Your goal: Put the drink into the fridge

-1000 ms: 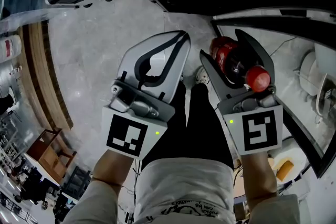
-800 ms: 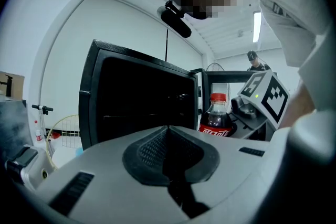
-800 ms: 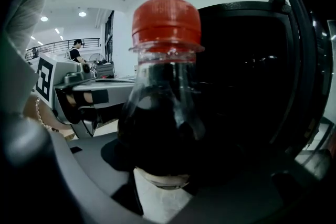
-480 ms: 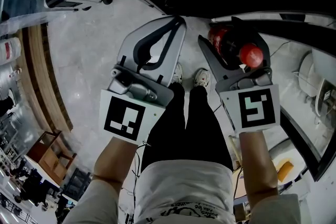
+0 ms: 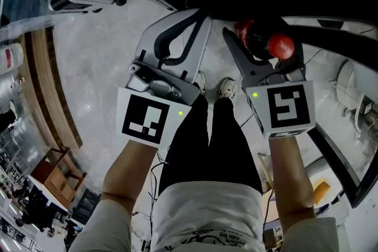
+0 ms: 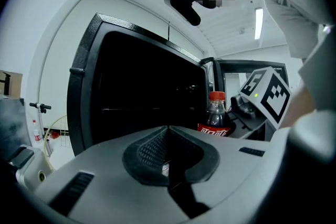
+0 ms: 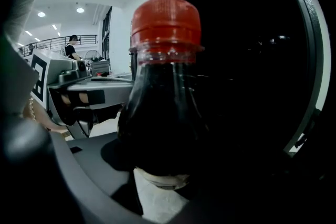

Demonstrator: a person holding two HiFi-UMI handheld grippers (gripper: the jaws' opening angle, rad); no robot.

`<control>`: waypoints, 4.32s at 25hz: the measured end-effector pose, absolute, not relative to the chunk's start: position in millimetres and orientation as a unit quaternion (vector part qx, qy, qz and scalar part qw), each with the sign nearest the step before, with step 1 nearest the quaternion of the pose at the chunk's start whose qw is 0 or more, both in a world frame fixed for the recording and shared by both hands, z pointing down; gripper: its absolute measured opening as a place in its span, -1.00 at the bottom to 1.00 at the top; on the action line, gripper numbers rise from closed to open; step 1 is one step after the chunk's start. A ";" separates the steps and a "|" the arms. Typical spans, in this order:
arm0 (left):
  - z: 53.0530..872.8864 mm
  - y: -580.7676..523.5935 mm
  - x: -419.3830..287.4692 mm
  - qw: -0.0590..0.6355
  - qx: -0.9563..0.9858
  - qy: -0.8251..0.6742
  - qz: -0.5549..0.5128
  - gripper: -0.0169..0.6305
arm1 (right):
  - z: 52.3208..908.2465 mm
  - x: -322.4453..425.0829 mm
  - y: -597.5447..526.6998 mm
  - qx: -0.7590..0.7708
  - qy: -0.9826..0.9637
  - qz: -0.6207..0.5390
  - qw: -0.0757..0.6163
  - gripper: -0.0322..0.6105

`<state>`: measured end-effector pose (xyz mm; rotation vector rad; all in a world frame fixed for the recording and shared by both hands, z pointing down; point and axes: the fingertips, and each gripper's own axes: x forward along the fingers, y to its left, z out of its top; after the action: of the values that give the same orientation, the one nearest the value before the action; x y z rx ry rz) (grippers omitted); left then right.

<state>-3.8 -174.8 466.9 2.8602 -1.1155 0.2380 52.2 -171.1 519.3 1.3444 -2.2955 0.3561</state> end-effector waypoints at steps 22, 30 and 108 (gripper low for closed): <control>494.9 -233.2 5.3 0.022 0.922 -0.376 0.089 -0.88 | 556.2 62.2 -232.5 0.500 -0.824 0.134 0.230 0.06; 495.6 -248.5 13.4 0.008 0.922 -0.376 0.092 -0.88 | 564.6 68.4 -251.5 0.507 -0.819 0.139 0.228 0.06; 533.8 -292.5 34.1 0.008 0.919 -0.375 0.120 -0.88 | 609.3 96.0 -323.7 0.543 -0.804 0.164 0.178 0.34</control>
<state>34.1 -292.5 533.8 2.8729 -1.1717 0.3736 96.0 -323.7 609.3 1.5361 -2.2736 0.4646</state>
